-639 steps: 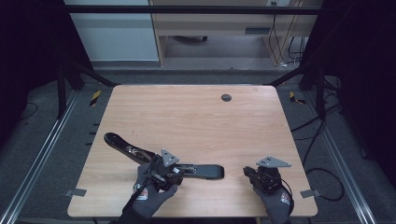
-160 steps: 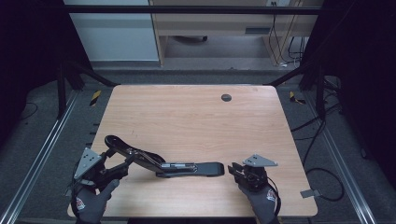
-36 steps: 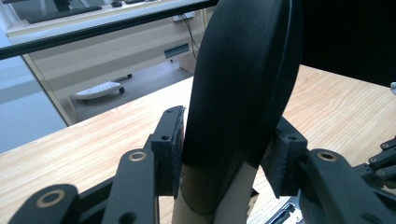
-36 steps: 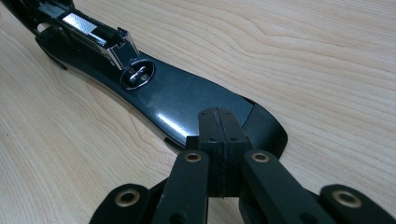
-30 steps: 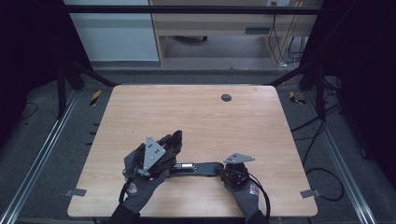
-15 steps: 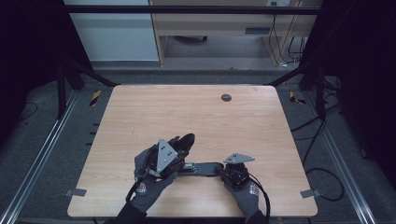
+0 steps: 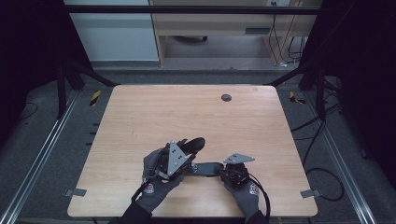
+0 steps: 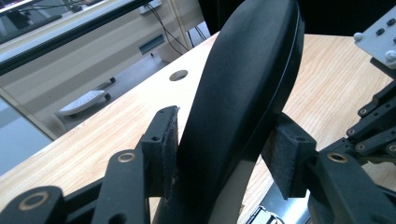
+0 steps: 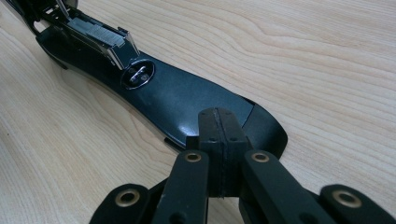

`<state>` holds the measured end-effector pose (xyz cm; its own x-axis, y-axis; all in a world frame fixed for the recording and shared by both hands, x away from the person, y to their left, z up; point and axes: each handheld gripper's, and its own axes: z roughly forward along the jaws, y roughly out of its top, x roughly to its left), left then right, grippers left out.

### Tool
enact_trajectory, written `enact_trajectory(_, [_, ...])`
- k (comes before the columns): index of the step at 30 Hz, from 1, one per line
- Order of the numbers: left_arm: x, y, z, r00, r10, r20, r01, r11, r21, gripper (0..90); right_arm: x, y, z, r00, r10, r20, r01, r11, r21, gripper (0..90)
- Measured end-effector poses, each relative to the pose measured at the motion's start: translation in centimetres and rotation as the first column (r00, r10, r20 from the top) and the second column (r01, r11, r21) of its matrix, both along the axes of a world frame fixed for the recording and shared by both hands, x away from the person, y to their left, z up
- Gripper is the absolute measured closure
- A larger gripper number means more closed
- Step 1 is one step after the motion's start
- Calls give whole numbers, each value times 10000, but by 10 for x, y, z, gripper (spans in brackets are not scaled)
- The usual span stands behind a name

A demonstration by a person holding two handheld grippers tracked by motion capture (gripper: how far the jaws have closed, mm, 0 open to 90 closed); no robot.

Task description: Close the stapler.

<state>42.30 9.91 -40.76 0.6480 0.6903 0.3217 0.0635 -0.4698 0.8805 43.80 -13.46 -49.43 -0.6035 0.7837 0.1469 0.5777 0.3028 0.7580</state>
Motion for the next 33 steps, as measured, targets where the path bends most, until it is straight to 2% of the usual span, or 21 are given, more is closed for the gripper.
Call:
enact_trajectory(7, [0, -9, -6, 9997, -242, 11, 242, 9989, 400, 475, 0, 0, 0, 10000, 8, 10, -8, 10000, -6, 900])
enact_trajectory(18, [1, -11, -8, 9995, -331, -9, 331, 9983, 471, 469, 0, 0, 0, 10000, -26, -2, 26, 10000, 47, 900])
enact_trajectory(25, [2, -17, -13, 9988, -492, -65, 495, 9966, 656, 458, 0, 0, 0, 10000, -27, -18, 27, 10000, 59, 900])
enact_trajectory(33, [2, -27, -22, 9976, -684, -71, 687, 9914, 1110, 442, -1, 0, 0, 10000, -53, -40, 53, 10000, 62, 900])
